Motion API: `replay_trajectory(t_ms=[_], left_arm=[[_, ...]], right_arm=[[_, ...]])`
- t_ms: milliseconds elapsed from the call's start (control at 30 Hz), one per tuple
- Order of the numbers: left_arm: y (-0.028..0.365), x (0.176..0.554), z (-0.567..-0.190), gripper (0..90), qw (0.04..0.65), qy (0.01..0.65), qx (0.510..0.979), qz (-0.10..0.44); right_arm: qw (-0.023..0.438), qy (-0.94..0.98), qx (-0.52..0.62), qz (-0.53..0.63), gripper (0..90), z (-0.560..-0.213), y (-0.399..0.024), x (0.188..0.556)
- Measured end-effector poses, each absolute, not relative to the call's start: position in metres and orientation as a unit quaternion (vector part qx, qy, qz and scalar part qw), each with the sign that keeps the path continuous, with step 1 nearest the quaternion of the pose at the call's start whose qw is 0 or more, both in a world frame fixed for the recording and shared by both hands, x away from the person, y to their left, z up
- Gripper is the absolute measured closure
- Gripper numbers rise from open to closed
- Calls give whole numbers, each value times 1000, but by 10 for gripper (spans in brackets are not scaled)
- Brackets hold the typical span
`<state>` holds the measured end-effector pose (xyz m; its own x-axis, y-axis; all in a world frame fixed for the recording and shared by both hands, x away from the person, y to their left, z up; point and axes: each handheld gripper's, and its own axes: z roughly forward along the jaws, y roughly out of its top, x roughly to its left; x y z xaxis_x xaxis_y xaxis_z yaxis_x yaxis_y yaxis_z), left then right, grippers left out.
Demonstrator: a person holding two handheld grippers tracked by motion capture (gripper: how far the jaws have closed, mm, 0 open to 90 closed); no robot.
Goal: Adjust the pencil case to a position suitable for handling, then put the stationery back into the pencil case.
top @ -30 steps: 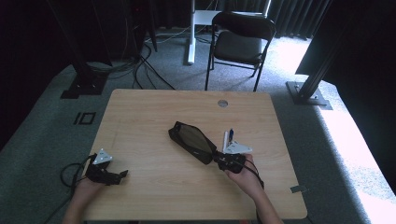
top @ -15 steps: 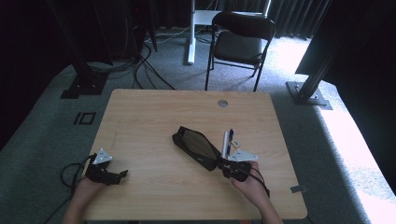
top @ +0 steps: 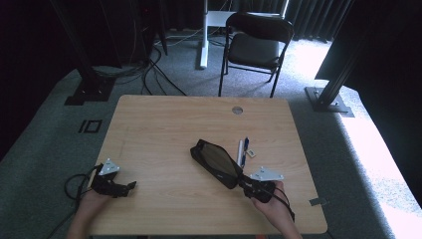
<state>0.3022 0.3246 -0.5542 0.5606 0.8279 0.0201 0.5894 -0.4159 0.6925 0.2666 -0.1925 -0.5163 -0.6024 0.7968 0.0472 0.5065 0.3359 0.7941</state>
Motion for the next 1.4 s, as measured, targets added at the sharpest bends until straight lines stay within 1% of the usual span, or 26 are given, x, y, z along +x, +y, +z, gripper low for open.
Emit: replay_trajectory(t_ms=[200, 300, 500, 533, 567, 600, 633, 733, 767, 1033, 1233, 1400], left_arm=[[325, 302, -554, 16, 325, 433, 821, 184], [325, 302, -554, 16, 325, 433, 821, 184], [325, 302, -554, 16, 325, 433, 821, 184], [325, 302, -554, 16, 325, 433, 820, 184], [325, 302, -554, 16, 325, 433, 820, 184], [325, 302, -554, 16, 325, 433, 820, 184], [325, 302, -554, 16, 326, 433, 820, 184], [325, 302, -554, 16, 325, 433, 820, 183], [325, 302, -554, 16, 325, 433, 820, 183], [325, 302, -554, 16, 325, 433, 821, 183], [325, 302, -554, 16, 325, 433, 820, 183], [325, 302, -554, 16, 325, 433, 821, 183]], right_arm=[[175, 796, 411, 408, 720, -516, -194, 257], [172, 790, 412, 419, 625, -513, -195, 256], [179, 782, 410, 434, 588, -500, -200, 257], [187, 774, 412, 442, 557, -495, -205, 259], [187, 774, 412, 442, 557, -495, -205, 259], [189, 773, 413, 444, 539, -493, -207, 261], [201, 765, 420, 445, 532, -490, -212, 265], [210, 758, 428, 446, 520, -488, -222, 276], [218, 758, 429, 440, 520, -488, -225, 282], [241, 753, 447, 418, 538, -501, -235, 324], [235, 761, 455, 398, 539, -517, -235, 358], [221, 769, 468, 375, 532, -532, -235, 378]])
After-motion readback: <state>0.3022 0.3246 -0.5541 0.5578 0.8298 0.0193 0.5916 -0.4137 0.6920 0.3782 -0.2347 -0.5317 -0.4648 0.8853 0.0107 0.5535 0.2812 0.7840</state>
